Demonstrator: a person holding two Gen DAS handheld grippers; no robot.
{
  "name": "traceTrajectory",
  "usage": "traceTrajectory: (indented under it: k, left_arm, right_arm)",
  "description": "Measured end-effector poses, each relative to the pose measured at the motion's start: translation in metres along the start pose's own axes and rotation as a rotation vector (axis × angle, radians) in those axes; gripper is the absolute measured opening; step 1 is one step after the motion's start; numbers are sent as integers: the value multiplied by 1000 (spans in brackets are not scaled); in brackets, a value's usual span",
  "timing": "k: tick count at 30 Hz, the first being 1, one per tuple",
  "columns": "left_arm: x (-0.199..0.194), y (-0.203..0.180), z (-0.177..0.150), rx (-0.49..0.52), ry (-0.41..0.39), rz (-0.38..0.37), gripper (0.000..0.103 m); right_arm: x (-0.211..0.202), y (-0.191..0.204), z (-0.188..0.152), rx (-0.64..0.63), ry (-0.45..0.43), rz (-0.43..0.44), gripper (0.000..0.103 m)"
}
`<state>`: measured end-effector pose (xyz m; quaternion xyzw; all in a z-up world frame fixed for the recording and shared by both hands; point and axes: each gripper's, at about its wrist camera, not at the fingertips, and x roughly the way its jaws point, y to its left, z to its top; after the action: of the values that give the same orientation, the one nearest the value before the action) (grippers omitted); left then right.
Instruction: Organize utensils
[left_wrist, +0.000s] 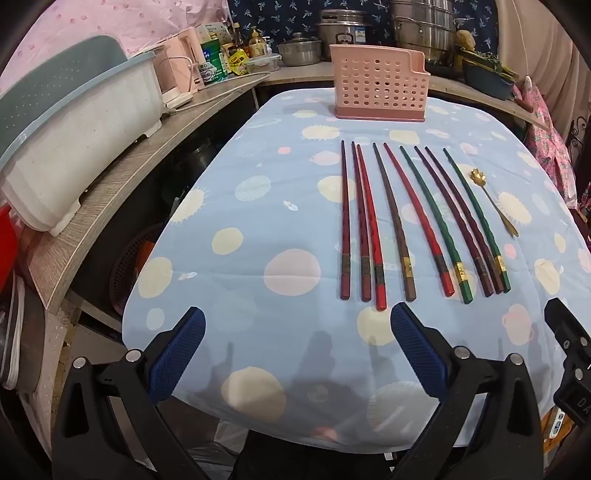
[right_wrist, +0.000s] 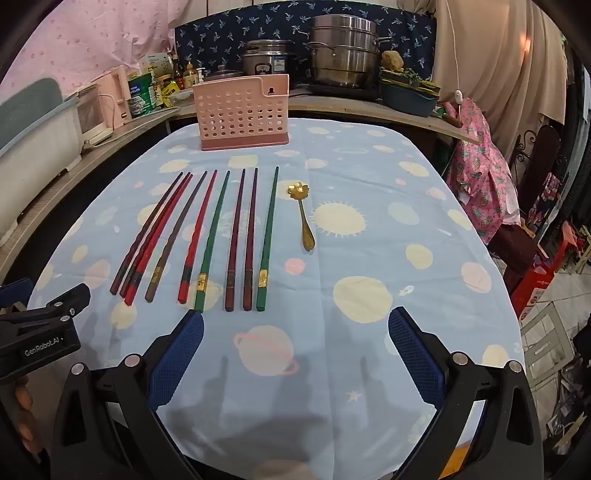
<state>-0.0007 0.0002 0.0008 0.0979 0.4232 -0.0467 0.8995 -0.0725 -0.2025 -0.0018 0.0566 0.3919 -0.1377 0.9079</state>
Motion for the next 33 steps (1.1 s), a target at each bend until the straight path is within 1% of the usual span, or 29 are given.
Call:
traceTrajectory:
  k: [5, 6, 10, 19, 22, 33]
  left_arm:
    - [0, 0, -1, -3, 7, 10, 96]
    - [-5, -3, 2, -1, 2, 2, 96]
    - [-3, -1, 0, 2, 2, -7, 96]
    - [-4, 0, 0, 4, 2, -7, 96]
    - [-5, -5, -1, 10, 2, -6, 96]
    - [-5, -7, -3, 14, 3, -9, 96]
  right_arm:
    - [-1, 0, 0, 1, -1, -1, 96]
    - [-1, 0, 0, 1, -2, 0, 96]
    - [-2, 0, 1, 3, -4, 6, 96]
    - [-4, 1, 1, 3, -5, 8, 96]
    - [-6, 5, 6, 2, -5, 9, 96]
    - [-2, -1, 1, 3, -7, 8, 96]
